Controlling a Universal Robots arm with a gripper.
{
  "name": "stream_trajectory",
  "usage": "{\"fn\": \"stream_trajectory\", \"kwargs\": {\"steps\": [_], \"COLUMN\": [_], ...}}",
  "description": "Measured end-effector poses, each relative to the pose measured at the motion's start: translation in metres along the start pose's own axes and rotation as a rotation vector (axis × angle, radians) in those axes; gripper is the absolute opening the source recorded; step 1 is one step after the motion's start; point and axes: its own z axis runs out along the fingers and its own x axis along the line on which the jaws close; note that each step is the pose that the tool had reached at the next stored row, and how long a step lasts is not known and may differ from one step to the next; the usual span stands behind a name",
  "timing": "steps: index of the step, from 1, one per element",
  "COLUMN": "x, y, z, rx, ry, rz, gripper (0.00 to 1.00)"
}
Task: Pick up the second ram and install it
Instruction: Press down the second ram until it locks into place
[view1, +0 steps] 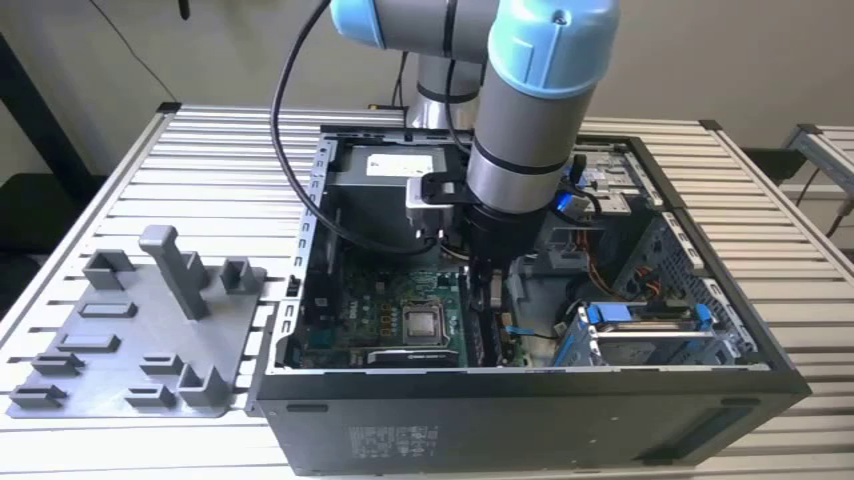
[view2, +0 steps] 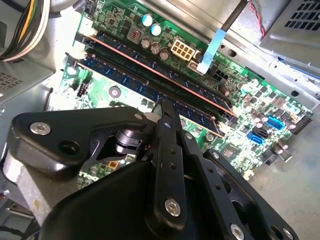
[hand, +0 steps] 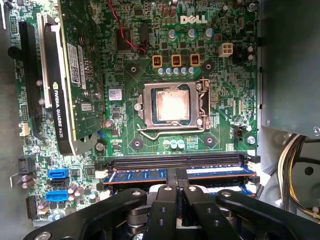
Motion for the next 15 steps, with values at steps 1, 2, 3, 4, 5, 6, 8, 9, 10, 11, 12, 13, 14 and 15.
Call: {"fn": "stream_trajectory", "kwargs": {"steps": [1,2,3,4,5,6,8,9,10,11,12,13,14,15], "x": [0.0000,0.0000,0.0001,0.0001,0.0002,0.0003,0.0004,0.0004,0.0002,0.0001,0.0000,-0.0001,-0.0005,-0.0002], "y": [0.0000,0.0000,-0.0001,-0.0001,-0.0001,-0.0001,-0.0001,-0.0001,-0.0001,-0.0001,-0.0002,-0.0001,-0.0002,-0.0001], "z": [0.0018,0.0035,0.0053,0.0072,0.0086,0.0102,0.0140,0.0151,0.0151,0.0147,0.0132,0.0114,0.0092,0.0059], "rx": [0.0000,-0.0001,-0.0001,-0.0001,-0.0004,-0.0005,-0.0003,-0.0004,-0.0005,-0.0005,-0.0004,0.0002,0.0006,0.0004], "ry": [0.0001,0.0003,0.0003,0.0003,0.0012,0.0019,0.0017,0.0020,0.0023,0.0024,0.0019,-0.0001,-0.0019,-0.0002], "rz": [0.000,0.000,0.000,0.000,0.000,0.000,0.000,0.000,0.000,0.000,0.000,0.000,0.000,0.000], "gripper": [0.11,0.11,0.11,0.11,0.11,0.11,0.11,0.11,0.11,0.11,0.11,0.11,0.11,0.11]}}
